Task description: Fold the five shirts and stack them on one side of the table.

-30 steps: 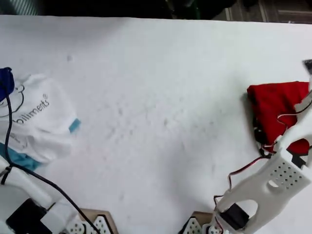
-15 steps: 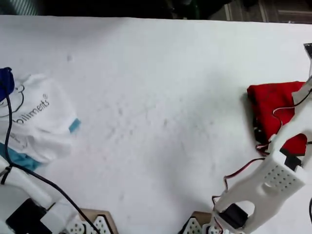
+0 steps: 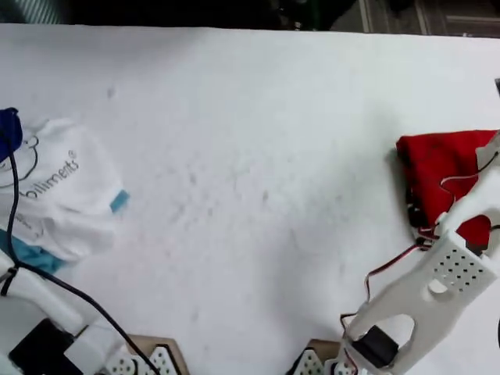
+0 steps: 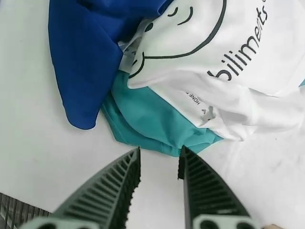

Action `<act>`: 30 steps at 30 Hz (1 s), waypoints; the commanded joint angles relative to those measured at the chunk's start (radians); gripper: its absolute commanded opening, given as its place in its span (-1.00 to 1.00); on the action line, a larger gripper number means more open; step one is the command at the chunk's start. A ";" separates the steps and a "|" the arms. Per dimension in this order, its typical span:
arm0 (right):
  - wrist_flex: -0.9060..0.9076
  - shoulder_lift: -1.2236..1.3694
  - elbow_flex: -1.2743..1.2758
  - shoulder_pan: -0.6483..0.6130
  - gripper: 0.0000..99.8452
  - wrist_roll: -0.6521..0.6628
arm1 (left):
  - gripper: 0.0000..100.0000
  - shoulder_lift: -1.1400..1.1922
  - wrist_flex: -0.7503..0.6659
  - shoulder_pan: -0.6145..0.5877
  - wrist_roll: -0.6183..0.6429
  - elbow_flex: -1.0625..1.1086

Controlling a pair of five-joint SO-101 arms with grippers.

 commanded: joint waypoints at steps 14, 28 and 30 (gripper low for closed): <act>-0.410 0.297 -0.270 -0.045 -0.96 -0.008 | -0.70 -0.033 -0.017 0.007 -0.003 -0.002; 0.239 0.311 -0.764 -0.013 -0.96 -0.003 | -0.70 -0.033 -0.014 0.005 -0.003 -0.003; 0.321 0.311 -0.769 0.012 -0.96 -0.003 | -0.70 -0.033 -0.012 0.005 -0.003 -0.003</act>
